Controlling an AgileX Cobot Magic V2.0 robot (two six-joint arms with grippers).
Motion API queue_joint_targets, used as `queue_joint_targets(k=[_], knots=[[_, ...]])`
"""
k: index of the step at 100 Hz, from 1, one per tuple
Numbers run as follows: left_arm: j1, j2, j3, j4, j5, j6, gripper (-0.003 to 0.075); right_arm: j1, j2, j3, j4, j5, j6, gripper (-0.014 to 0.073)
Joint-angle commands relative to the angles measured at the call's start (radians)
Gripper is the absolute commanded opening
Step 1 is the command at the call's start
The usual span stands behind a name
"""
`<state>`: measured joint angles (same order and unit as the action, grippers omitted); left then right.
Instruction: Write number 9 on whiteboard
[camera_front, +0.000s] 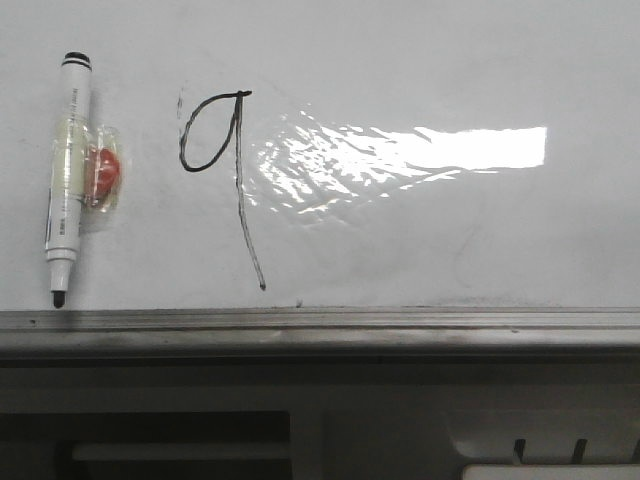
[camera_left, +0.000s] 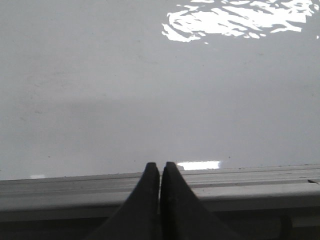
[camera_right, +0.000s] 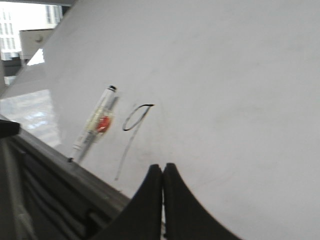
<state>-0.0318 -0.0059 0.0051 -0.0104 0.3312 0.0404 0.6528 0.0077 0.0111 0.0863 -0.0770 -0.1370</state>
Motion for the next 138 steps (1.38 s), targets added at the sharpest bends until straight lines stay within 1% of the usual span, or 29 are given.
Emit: queue_joint_targets(k=[1,9,15,22,32,35,41,49,53,66,138], knots=[[0.002,-0.026,0.041,0.001,-0.059,-0.007,-0.0020,-0.108,0.012,0.025,-0.096,-0.069,0.048,-0.0069],[0.002,-0.026,0.041,0.001,-0.059,-0.007,-0.0020,-0.242,0.012,0.025,-0.172,-0.015,0.120,-0.0069],[0.002,-0.026,0.041,0.001,-0.059,-0.007,-0.0020,-0.355,0.012,0.025,-0.181,0.024,0.163,-0.0069],[0.002,-0.026,0.041,0.001,-0.059,-0.007,-0.0020,-0.478,0.012,0.025,-0.179,0.049,0.165,-0.0069],[0.002,-0.026,0.041,0.001,-0.059,-0.007,-0.0020,-0.565,0.001,0.025,-0.172,0.077,0.165,-0.0069],[0.002,-0.026,0.041,0.001,-0.059,-0.007,-0.0020,-0.581,-0.007,0.025,-0.172,0.111,0.165,-0.0069],[0.002,-0.026,0.041,0.001,-0.059,-0.007,-0.0020,-0.602,-0.032,0.025,-0.170,0.202,0.165,-0.0069],[0.002,-0.026,0.041,0.001,-0.059,-0.007,-0.0020,-0.638,-0.035,0.025,-0.128,0.347,0.165,-0.0069],[0.002,-0.026,0.041,0.001,-0.059,-0.007,-0.0020,-0.653,-0.035,0.025,-0.114,0.393,0.156,-0.0069],[0.002,-0.026,0.041,0.001,-0.059,-0.007,-0.0020,-0.676,-0.035,0.025,-0.041,0.384,0.055,-0.0069],[0.002,-0.026,0.041,0.001,-0.059,-0.007,-0.0020,-0.676,-0.035,0.025,-0.033,0.391,0.051,-0.0069]])
